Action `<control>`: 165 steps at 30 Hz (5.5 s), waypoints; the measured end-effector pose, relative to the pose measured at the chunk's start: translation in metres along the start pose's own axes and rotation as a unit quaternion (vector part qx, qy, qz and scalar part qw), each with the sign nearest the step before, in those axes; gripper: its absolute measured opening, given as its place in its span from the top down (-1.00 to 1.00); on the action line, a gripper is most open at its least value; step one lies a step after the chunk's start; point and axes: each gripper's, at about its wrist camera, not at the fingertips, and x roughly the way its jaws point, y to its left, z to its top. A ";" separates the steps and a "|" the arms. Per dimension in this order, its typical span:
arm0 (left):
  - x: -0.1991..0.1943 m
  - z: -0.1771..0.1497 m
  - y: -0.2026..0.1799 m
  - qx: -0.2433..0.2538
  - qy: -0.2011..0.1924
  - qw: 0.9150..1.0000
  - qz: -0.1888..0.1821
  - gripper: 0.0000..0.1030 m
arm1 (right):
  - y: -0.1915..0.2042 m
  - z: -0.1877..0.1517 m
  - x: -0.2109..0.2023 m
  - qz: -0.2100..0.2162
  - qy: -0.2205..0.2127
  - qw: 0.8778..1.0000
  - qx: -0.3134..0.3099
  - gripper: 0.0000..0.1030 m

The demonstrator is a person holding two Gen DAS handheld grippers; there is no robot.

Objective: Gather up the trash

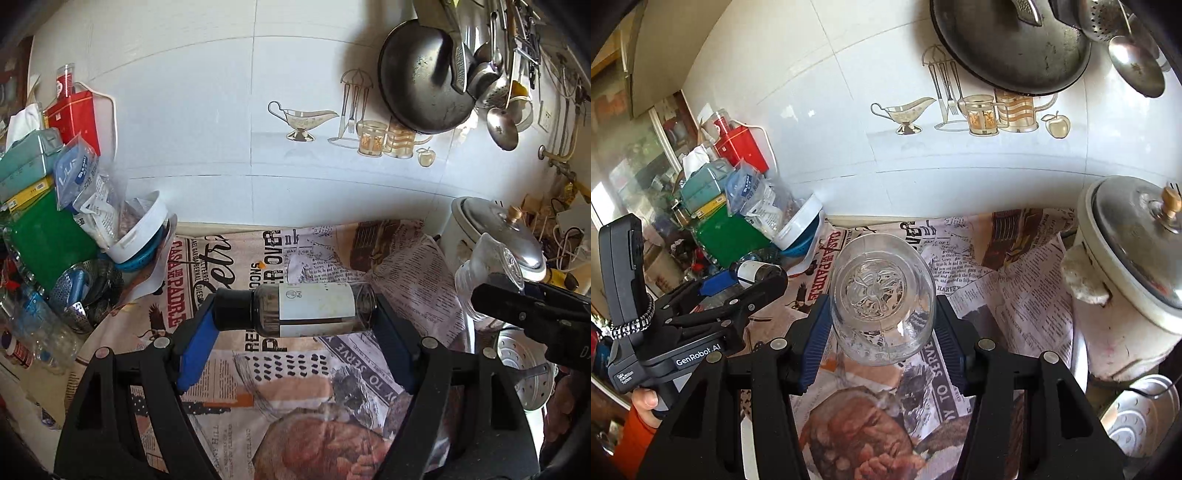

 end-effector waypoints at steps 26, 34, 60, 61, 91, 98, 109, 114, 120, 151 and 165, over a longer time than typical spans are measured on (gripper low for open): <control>-0.167 -0.193 0.016 0.058 0.065 0.992 -0.094 -0.53 | 0.121 -0.198 -0.091 -0.131 0.038 0.986 0.094 0.00; -0.162 -0.263 0.005 0.032 0.115 0.989 -0.092 -0.53 | 0.113 -0.257 -0.102 -0.130 0.064 0.983 0.110 0.00; 0.075 -0.547 0.032 -0.007 0.262 0.962 -0.081 -0.53 | 0.004 -0.497 0.105 -0.142 0.168 0.955 0.201 0.00; 0.084 -0.557 0.039 -0.011 0.263 0.961 -0.081 -0.53 | 0.000 -0.506 0.120 -0.138 0.174 0.955 0.198 0.00; 0.208 -0.646 0.009 0.032 0.327 0.937 -0.118 -0.59 | -0.049 -0.545 0.195 -0.136 0.198 0.954 0.180 -0.06; 0.186 -0.626 0.001 0.051 0.308 0.944 -0.111 -0.59 | -0.044 -0.526 0.175 -0.139 0.174 0.958 0.182 -0.10; 0.025 -0.486 0.000 0.061 0.208 0.972 -0.088 -0.58 | 0.008 -0.444 0.082 -0.141 0.148 0.967 0.150 -0.10; -0.089 -0.402 -0.004 0.038 0.133 0.987 -0.081 -0.58 | 0.048 -0.382 -0.010 -0.139 0.098 0.978 0.122 -0.10; -0.234 -0.319 -0.008 0.013 0.033 0.997 -0.073 -0.58 | 0.096 -0.319 -0.127 -0.122 0.021 0.988 0.090 -0.10; -0.556 -0.300 0.015 0.044 -0.162 0.982 -0.084 -0.99 | 0.301 -0.306 -0.345 -0.139 -0.188 0.972 -0.013 -1.00; -0.554 -0.310 0.015 0.037 -0.146 0.984 -0.095 -0.99 | 0.307 -0.313 -0.345 -0.141 -0.165 0.976 -0.015 -1.00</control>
